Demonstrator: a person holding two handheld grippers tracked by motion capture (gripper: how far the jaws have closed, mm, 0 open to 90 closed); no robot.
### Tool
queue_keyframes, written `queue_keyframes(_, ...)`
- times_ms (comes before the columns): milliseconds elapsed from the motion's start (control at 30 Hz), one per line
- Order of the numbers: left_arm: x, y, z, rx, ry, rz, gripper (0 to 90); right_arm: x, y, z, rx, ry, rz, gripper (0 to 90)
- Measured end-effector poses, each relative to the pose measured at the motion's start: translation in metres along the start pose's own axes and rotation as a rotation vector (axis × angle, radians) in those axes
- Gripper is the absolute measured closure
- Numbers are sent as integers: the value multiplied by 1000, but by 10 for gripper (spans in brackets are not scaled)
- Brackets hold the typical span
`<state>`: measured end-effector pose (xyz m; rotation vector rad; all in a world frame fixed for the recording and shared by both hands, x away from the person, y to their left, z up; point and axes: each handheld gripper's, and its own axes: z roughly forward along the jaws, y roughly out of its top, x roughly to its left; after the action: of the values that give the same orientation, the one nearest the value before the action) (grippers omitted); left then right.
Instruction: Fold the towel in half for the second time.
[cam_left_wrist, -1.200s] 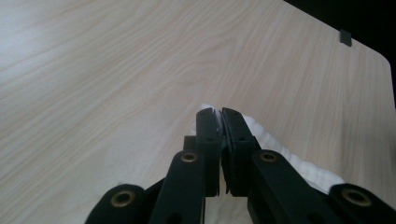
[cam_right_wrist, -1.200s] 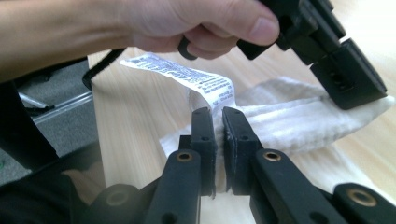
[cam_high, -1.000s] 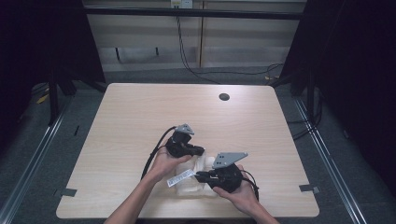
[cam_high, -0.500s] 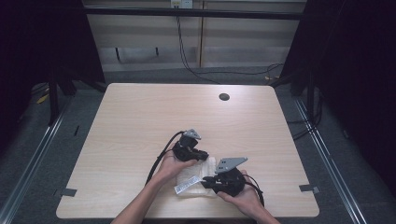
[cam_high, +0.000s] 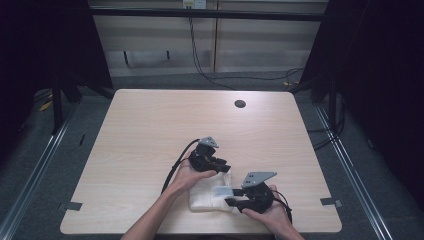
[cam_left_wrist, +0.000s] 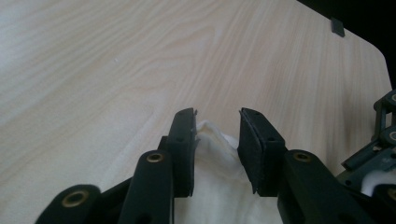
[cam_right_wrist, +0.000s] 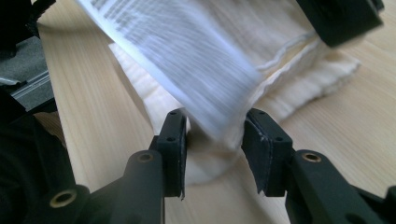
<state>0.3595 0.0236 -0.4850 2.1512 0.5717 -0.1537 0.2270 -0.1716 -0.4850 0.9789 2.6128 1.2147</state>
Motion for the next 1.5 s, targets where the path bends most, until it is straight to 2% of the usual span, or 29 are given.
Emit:
queue_keyframes(100,2,2,-1,-2,10,-19,605,-3,-3,-4,-6,-6,20,571)
queue_keyframes(233,2,2,-3,-6,7,-17,559,-6,-5,-9,-14,-26,34,528)
queue_keyframes(267,1,2,-6,-12,23,-18,528,-8,-5,-10,-15,-34,38,510)
queue_keyframes(333,0,1,-9,-17,25,-20,499,-11,-7,-13,-17,-50,50,492)
queue_keyframes(433,0,0,-14,-28,2,-28,482,-15,-9,-18,-13,-79,68,471)
queue_keyframes(500,-2,0,-19,-32,25,-21,479,-19,-10,-20,-8,-94,72,464)
queue_keyframes(567,-4,0,-25,-40,26,-16,447,-24,-9,-24,-32,-111,91,457)
queue_keyframes(767,-10,-1,-49,-47,92,46,424,-36,-5,-39,-68,-159,108,462)
queue_keyframes(800,-10,-1,-49,-47,92,46,420,-36,-5,-39,-68,-159,108,462)
queue_keyframes(833,-11,-1,-57,-43,123,55,420,-38,-5,-41,-72,-167,114,462)
queue_keyframes(900,-11,-3,-66,-46,135,51,411,-44,-5,-46,-85,-185,125,462)
queue_keyframes(933,-12,-6,-73,-48,151,48,400,-48,-4,-50,-100,-190,133,461)
queue_keyframes(1033,-13,-11,-84,-14,195,32,401,-54,-3,-55,-112,-192,146,458)
queue_keyframes(1067,-13,-13,-88,-22,198,19,408,-55,-3,-56,-116,-196,147,456)
queue_keyframes(1100,-12,-17,-92,-32,183,10,408,-56,-3,-58,-122,-203,144,451)
queue_keyframes(1167,-13,-22,-98,-24,211,9,414,-58,-3,-62,-135,-203,149,445)
queue_keyframes(1233,-12,-29,-105,-25,213,-7,416,-59,-4,-66,-142,-207,151,441)
queue_keyframes(1367,-10,-41,-122,-36,251,-21,439,-60,-8,-73,-156,-208,154,434)
queue_keyframes(1467,-9,-52,-133,-40,261,-32,414,-62,-12,-77,-167,-214,165,435)
queue_keyframes(1500,-9,-57,-138,-36,273,-24,409,-62,-12,-78,-171,-220,171,436)
